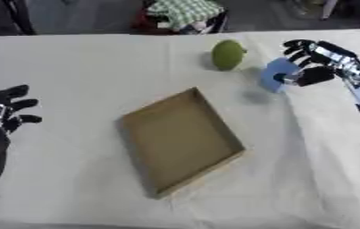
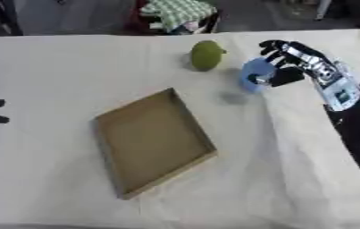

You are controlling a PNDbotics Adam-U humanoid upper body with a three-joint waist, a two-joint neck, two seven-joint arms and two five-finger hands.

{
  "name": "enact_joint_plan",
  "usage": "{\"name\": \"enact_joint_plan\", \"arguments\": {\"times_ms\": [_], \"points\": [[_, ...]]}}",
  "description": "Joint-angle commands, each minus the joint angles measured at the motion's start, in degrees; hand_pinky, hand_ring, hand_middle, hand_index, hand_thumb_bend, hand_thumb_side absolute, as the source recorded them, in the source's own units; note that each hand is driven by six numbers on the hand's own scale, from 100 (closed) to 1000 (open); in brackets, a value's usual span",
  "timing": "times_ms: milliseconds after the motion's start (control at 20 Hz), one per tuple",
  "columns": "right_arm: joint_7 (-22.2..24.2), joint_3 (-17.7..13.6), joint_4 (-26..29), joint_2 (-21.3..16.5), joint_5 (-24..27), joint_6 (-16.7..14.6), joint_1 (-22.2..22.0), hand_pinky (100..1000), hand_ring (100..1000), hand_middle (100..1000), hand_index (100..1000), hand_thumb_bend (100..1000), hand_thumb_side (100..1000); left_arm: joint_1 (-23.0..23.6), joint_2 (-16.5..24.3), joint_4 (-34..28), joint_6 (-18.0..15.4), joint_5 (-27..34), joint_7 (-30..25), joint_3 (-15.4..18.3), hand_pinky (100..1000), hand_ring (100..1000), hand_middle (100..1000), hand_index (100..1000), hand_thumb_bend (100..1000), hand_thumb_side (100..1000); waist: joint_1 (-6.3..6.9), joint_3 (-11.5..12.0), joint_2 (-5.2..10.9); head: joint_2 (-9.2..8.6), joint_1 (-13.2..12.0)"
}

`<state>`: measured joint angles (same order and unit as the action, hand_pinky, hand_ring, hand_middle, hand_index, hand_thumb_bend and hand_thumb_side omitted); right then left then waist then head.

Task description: Pick up objects on the table and place them in the box.

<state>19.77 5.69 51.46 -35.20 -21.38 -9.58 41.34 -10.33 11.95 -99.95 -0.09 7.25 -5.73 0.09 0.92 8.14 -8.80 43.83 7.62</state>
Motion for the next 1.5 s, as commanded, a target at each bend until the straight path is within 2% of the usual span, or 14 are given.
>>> {"name": "enact_joint_plan", "arguments": {"times_ms": [50,600,1050,1500], "points": [[-0.87,-0.11,-0.82,-0.53,-2.93,0.06,0.99,745,831,838,960,438,292,-0.40,0.58,-0.56,-0.04,0.01,-0.21,-0.07,610,747,794,733,100,724,-0.06,0.07,0.83,0.29,0.07],[-4.26,-0.51,-2.05,0.03,-7.77,0.79,1.12,746,829,842,964,422,287,-0.37,0.56,-0.53,-0.04,0.04,-0.22,-0.05,610,748,795,734,100,724,0.07,-0.03,0.85,0.29,0.11],[-6.21,-0.37,-1.44,0.07,-7.90,0.82,1.24,743,825,838,963,417,295,-0.35,0.55,-0.53,-0.03,0.08,-0.27,-0.09,611,748,795,734,100,725,0.12,-0.11,0.87,0.29,0.22],[-6.35,-0.16,-2.44,0.34,-11.36,1.03,1.17,747,825,836,946,369,264,-0.43,0.54,-0.56,-0.03,0.09,-0.27,-0.08,611,748,795,734,100,725,0.07,0.03,0.83,0.29,0.24]]}}
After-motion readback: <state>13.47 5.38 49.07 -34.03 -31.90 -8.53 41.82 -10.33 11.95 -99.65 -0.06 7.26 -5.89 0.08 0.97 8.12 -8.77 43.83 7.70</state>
